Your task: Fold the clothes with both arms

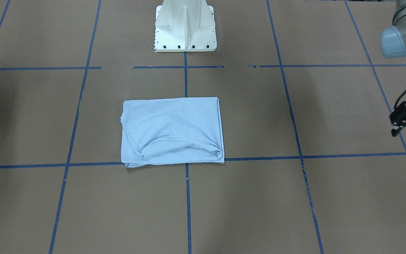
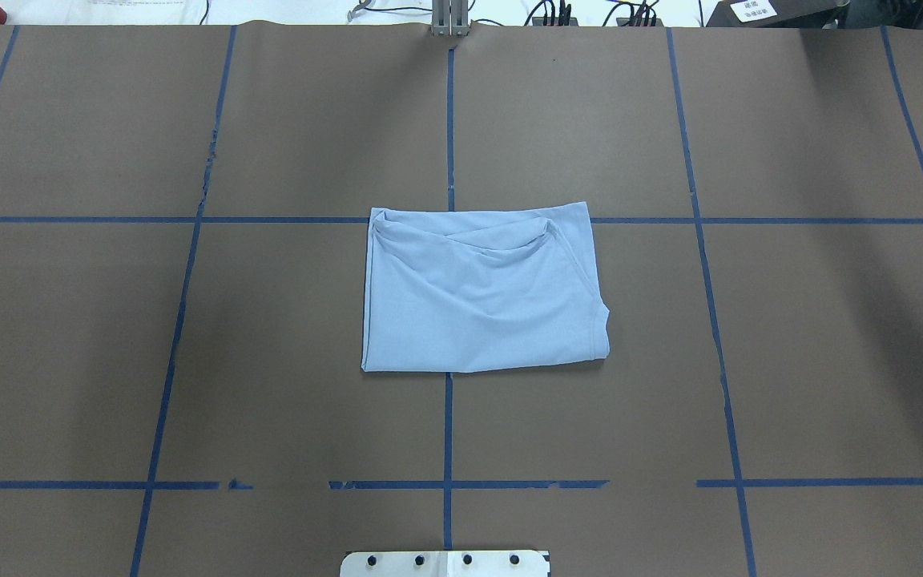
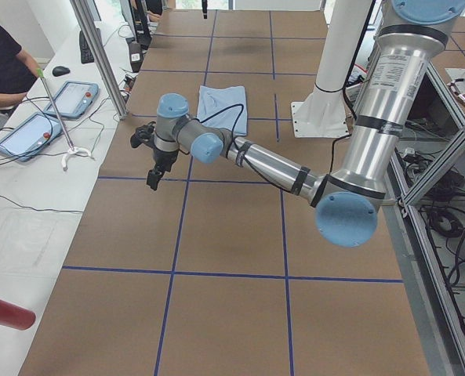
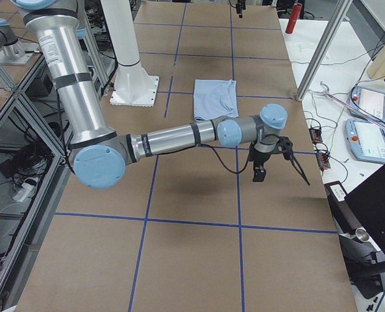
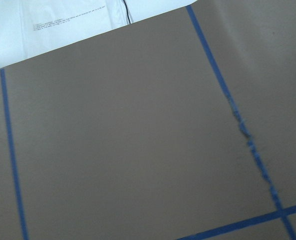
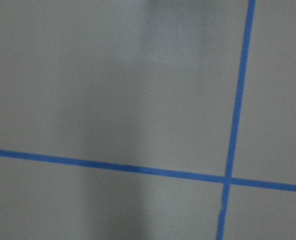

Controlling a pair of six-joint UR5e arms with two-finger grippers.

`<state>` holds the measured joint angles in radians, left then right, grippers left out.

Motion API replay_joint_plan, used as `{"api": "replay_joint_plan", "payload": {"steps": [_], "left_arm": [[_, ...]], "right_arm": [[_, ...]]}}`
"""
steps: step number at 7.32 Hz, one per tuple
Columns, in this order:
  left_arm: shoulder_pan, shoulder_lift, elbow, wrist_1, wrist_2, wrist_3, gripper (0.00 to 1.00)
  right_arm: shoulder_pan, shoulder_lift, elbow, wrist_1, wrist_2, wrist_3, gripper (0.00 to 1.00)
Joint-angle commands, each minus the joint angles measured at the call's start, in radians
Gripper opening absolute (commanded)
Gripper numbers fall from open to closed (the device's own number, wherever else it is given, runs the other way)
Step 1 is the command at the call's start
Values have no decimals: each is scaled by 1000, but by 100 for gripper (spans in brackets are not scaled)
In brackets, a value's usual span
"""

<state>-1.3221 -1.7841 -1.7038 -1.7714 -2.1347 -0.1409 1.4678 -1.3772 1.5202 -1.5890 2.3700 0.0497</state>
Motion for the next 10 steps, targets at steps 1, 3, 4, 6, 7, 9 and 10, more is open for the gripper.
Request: {"api": "replay_joint_plan", "payload": {"steps": [1,3,4,6,7,9,10], "left_arm": [[-161,37,47,76,-33,325,100],[-192,133,55,47,-65,380,100],[-189,193,62,9,-53,438,100],[-187,200,183,-83,-59,468,100],[-189,193,188,-79,-57,418,100],[-189,193,124,80,-190,324,100],[-189,198,57,174,-209,304,100]], "right_arm": [[88,-117,12,-2,37,-158,100],[97,-160,24,9,20,-151,100],[97,-167,25,10,18,-145,100],[97,-168,20,9,28,-140,100],[97,-166,18,9,28,-140,100],[97,-164,15,9,28,-130,100],[95,-161,15,10,26,-101,100]]}}
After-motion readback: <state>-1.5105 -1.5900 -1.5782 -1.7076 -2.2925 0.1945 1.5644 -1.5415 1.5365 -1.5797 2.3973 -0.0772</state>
